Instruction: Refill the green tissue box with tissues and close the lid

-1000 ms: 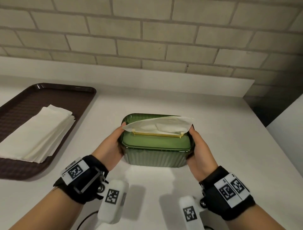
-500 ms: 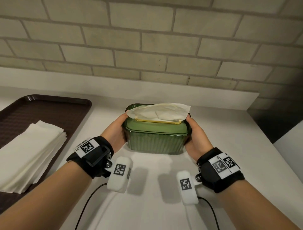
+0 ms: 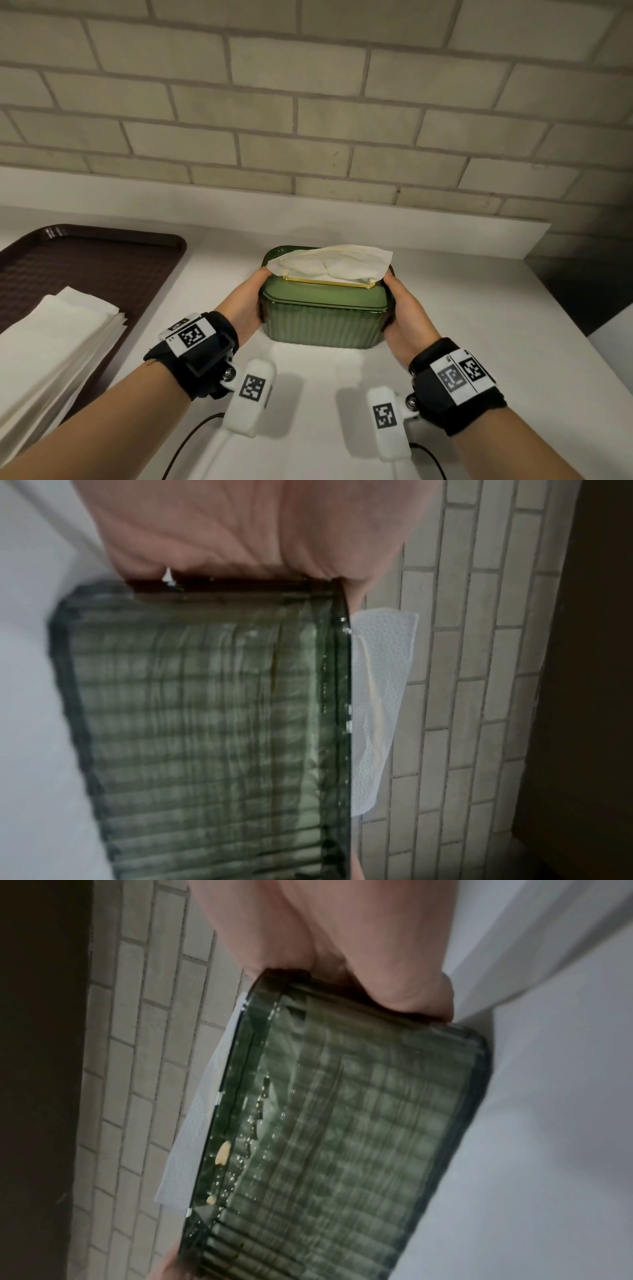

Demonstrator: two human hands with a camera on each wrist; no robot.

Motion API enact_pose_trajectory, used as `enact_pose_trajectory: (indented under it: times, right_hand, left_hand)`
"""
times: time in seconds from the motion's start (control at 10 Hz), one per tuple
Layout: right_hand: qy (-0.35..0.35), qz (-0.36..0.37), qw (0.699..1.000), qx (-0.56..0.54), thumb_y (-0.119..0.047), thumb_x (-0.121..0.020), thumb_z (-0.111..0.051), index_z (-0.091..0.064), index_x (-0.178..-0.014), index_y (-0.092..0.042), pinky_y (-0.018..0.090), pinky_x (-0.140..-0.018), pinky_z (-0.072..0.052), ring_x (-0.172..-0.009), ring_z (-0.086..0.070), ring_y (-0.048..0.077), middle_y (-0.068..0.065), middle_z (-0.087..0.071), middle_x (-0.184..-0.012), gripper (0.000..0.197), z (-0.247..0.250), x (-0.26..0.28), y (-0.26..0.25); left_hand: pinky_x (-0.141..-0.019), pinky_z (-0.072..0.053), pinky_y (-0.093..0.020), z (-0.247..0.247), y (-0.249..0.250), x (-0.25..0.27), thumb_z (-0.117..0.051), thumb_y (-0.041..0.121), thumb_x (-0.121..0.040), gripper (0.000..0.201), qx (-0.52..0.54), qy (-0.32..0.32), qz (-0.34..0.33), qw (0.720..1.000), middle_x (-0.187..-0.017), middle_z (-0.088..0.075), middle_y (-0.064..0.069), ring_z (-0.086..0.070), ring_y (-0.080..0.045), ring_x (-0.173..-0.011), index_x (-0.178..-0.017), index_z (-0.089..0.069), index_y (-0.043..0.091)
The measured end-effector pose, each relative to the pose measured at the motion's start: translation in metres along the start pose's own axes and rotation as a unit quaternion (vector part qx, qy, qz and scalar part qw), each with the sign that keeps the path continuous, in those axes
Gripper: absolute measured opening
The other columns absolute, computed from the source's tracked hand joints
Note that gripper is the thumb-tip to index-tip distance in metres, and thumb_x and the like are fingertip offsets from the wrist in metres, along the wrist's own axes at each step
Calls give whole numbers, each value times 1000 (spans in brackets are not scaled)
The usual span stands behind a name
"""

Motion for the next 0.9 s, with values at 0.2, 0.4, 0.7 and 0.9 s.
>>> enact_pose_trajectory:
  times: [0.2,0.4,0.7,0.9]
  right_hand:
    - [3,-6,1000,29,-42,-97,-41,-60,-121,-30,27,-75,-52,-101,-65,9,-5,-69,-115,33,-3,4,-3]
    - [44,-38,993,105,-48,-96,-41,-54,-126,-28,30,-81,-45,-98,-57,9,-7,-63,-111,39,1,19,-6]
    - [25,-108,982,156,-47,-98,-38,-44,-133,-18,32,-93,-38,-86,-53,16,2,-53,-112,46,10,58,6]
    - [25,-105,977,186,-53,-93,-44,-43,-128,-19,33,-77,-51,-99,-58,24,5,-49,-126,49,12,81,17]
  left_hand:
    - [-78,-47,-27,-3,1,7,-47,44,-93,30,-19,65,9,998,-104,-69,4,-62,-10,-96,-109,-64,25]
    - [-66,-38,-22,-3,5,25,-43,56,-91,45,-35,82,42,995,-85,-66,9,-51,-10,-76,-120,-59,24]
    - [-109,-33,-41,8,-14,77,-31,72,-84,74,-117,48,118,985,-139,-44,-2,-44,-24,-125,-139,-37,24]
    - [-97,-42,-37,6,-28,111,-33,66,-87,65,-110,34,102,988,-130,-53,-2,-52,-23,-119,-132,-44,20]
Point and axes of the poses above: each hand's wrist, its own x-axis away from the middle knuckle, its own z-axis out of the back of the hand, y = z × x, the point moved 3 cm from there along -x, towards the middle knuckle
